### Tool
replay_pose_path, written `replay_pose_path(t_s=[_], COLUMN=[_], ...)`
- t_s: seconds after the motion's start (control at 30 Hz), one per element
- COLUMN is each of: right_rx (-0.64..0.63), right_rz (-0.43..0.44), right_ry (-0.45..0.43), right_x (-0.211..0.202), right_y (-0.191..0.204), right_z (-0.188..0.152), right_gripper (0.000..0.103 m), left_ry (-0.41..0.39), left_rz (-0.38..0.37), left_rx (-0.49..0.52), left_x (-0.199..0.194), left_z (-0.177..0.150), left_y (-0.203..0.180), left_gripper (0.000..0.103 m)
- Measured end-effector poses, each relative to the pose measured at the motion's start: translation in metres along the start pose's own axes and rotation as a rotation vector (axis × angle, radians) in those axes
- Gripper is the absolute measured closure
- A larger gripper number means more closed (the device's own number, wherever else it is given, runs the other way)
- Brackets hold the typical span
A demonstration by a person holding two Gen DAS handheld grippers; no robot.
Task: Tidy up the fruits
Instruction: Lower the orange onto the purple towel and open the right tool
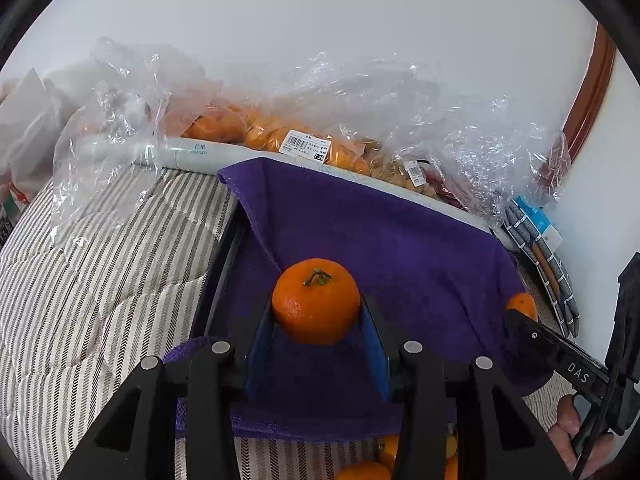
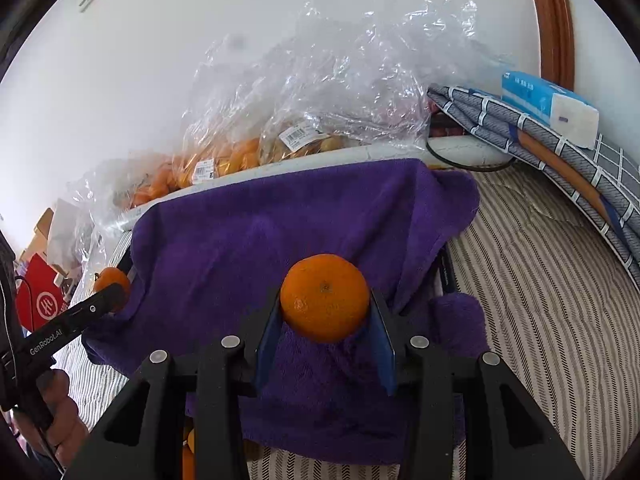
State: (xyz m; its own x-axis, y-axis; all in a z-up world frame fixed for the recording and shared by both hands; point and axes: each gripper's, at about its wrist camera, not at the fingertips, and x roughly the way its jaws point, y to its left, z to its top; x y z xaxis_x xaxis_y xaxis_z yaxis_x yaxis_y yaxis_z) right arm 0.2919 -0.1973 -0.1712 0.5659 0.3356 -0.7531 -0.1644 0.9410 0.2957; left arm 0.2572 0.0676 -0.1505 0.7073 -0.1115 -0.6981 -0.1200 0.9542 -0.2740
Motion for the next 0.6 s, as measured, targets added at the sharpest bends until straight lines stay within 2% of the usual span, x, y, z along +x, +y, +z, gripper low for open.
replay_pose_path(t_s=[0.37,0.6], right_rx=[-0.028,-0.042], right_rz=[-0.014,-0.020], right_ry=[0.039,0.027], right_x=[0.0098,0.0081], right_y=[0.0052,0.0075], right_z=[-0.0050,-0.0058], right_gripper=[0.061,0.060], left_ry=[0.036,0.040], left_rz=[0.015,0.033], left_rx=[0.014,0.029], left_x=[0.0087,0.0103], left_z=[-0.0013,-0.0008], left_y=[-0.0015,-0.0028], left_gripper=[0.062,0.062])
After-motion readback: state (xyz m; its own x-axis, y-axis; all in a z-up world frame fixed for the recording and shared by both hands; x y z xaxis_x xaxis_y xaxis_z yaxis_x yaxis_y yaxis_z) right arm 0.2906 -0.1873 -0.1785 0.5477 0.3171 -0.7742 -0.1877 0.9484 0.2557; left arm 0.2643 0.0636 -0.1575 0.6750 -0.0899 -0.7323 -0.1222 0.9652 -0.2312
